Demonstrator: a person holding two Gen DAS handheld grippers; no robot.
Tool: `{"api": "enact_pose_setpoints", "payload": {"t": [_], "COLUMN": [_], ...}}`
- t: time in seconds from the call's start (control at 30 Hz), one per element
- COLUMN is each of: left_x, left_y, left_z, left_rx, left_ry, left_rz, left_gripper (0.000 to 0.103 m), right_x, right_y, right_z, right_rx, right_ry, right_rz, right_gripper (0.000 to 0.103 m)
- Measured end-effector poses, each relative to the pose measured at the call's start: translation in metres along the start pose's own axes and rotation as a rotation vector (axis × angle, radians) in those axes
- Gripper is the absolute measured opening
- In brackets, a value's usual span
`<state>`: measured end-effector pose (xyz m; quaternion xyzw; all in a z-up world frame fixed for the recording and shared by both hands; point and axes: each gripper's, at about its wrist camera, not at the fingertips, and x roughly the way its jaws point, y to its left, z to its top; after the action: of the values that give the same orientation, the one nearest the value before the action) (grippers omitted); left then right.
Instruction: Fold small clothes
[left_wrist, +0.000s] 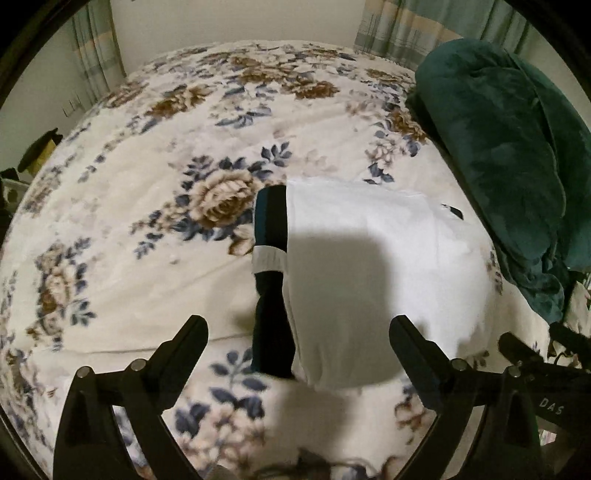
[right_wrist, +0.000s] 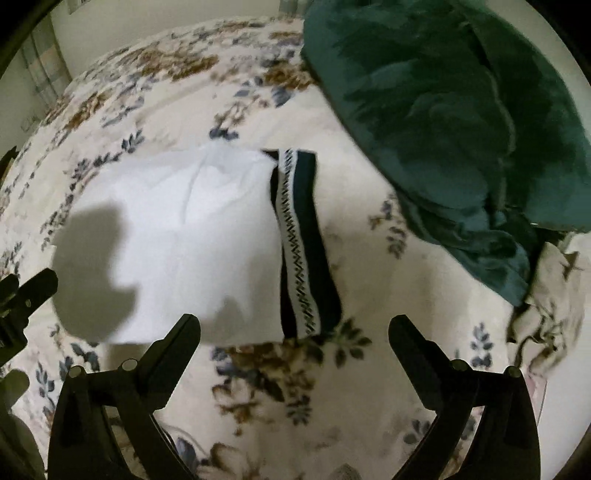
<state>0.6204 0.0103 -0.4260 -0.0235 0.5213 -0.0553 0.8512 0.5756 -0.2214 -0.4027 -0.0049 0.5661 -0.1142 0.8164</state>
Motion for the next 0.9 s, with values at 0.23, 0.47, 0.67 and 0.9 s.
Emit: {"api": "enact_pose_setpoints", "payload": {"t": [0.23, 0.47, 0.67, 0.9], "left_x": [-0.098, -0.209, -0.304, -0.411], "left_y": [-0.008, -0.023, -0.033, -0.050], "left_z": [-0.015, -0.042, -0.068, -0.092], "left_rx": [0.012, 0.031, 0.032, 0.072], "left_ry": [-0.057, -0.110, -0.153, -0.228], "left_rz": [0.033, 0.050, 0.046, 0.042], "left_gripper": [0.100, 0.100, 0.100, 0.100], "right_x": [-0.103, -0.235, -0.360, -0.494], "right_y": [-0.011, -0.026, -0.050, -0.072], "right_z": [-0.028, -0.065, -0.103, -0.153], "right_rx": [0.011, 0.021, 0.051, 0.074], "right_ry": [-0.099, -0.196, -0.286, -0.404], "right_rz": [-0.040, -0.042, -0.040, -0.015], "right_gripper": [0.103, 0.103, 0.103, 0.103]}}
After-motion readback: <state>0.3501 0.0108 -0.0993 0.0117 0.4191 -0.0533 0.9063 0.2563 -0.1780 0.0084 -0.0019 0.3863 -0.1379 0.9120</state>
